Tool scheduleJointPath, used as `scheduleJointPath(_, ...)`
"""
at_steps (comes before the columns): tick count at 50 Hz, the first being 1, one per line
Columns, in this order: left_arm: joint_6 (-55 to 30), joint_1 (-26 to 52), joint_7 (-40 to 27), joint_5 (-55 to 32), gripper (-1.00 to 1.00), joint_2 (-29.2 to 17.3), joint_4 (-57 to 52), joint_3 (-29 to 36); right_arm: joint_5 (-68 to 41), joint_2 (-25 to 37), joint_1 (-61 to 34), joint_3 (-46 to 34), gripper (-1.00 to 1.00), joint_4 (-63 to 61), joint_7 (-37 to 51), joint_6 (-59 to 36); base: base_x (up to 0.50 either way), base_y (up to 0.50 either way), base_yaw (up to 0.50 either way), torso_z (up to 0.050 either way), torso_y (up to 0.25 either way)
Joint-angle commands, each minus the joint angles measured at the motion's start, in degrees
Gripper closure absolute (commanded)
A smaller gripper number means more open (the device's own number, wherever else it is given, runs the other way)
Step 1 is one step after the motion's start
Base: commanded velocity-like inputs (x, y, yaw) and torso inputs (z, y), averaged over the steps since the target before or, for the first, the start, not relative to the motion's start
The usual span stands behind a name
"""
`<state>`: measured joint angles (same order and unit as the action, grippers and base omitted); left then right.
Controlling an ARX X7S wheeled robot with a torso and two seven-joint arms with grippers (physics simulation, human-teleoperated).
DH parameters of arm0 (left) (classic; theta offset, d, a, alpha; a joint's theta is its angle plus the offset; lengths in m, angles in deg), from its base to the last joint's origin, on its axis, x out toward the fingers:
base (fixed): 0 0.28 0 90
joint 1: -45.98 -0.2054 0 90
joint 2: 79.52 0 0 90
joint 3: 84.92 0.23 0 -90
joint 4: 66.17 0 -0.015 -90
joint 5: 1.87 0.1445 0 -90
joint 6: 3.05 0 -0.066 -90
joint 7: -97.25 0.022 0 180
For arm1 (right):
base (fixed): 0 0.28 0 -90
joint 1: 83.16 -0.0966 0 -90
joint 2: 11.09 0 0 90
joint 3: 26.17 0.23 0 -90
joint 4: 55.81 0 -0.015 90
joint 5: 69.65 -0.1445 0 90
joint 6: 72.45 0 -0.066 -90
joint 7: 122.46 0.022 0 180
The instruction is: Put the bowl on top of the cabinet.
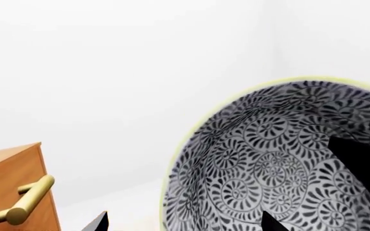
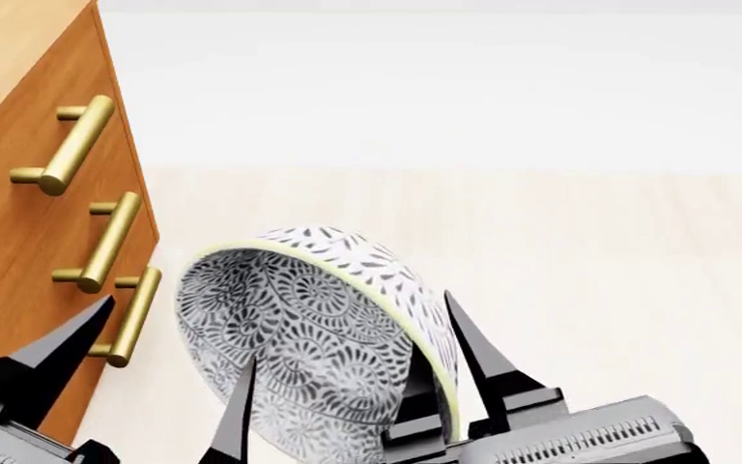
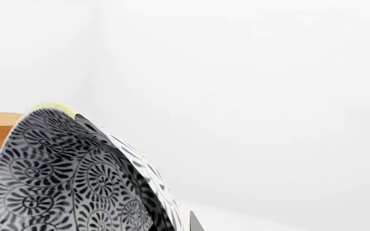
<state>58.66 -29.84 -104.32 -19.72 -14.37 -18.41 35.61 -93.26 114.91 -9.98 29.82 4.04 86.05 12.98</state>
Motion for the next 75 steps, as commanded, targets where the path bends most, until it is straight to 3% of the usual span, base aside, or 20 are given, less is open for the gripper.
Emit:
scheduleJointPath(1, 0.69, 0.06, 0.05, -0.40, -1.00, 0.02, 0.89, -0.38, 2.73, 1.16, 1.84, -0.53, 1.00, -2.69, 0.34, 1.47, 0.00, 0.00, 0.00, 0.000, 0.000)
scheduleJointPath(40, 5.28, -1.10, 0.54, 0.23, -1.00, -0.38, 4.28, -0.31, 6.53, 3.87, 6.47, -1.39, 1.00, -7.34, 1.53, 4.58, 0.00, 0.00, 0.00, 0.000, 0.000)
scheduleJointPath(41, 5.35, -1.15, 0.72, -0.18, 1.00, -0.39, 4.27, -0.44, 6.50, 3.84, 6.43, -1.38, 1.00, -7.35, 1.56, 4.52, 0.00, 0.00, 0.00, 0.000, 0.000)
scheduleJointPath(56, 5.39, -1.24, 1.02, -1.32, 1.00, -0.67, 4.19, -0.69, 6.42, 3.42, 5.62, -1.47, 1.00, -7.08, 1.68, 3.45, 0.00, 0.00, 0.00, 0.000, 0.001)
scheduleJointPath(75, -2.12, 3.76, -0.12, -0.74, 1.00, 0.07, -1.06, 2.11, 1.62, 3.60, 5.35, 1.08, 1.00, -6.24, 2.81, 2.59, 0.00, 0.00, 0.00, 0.000, 0.000)
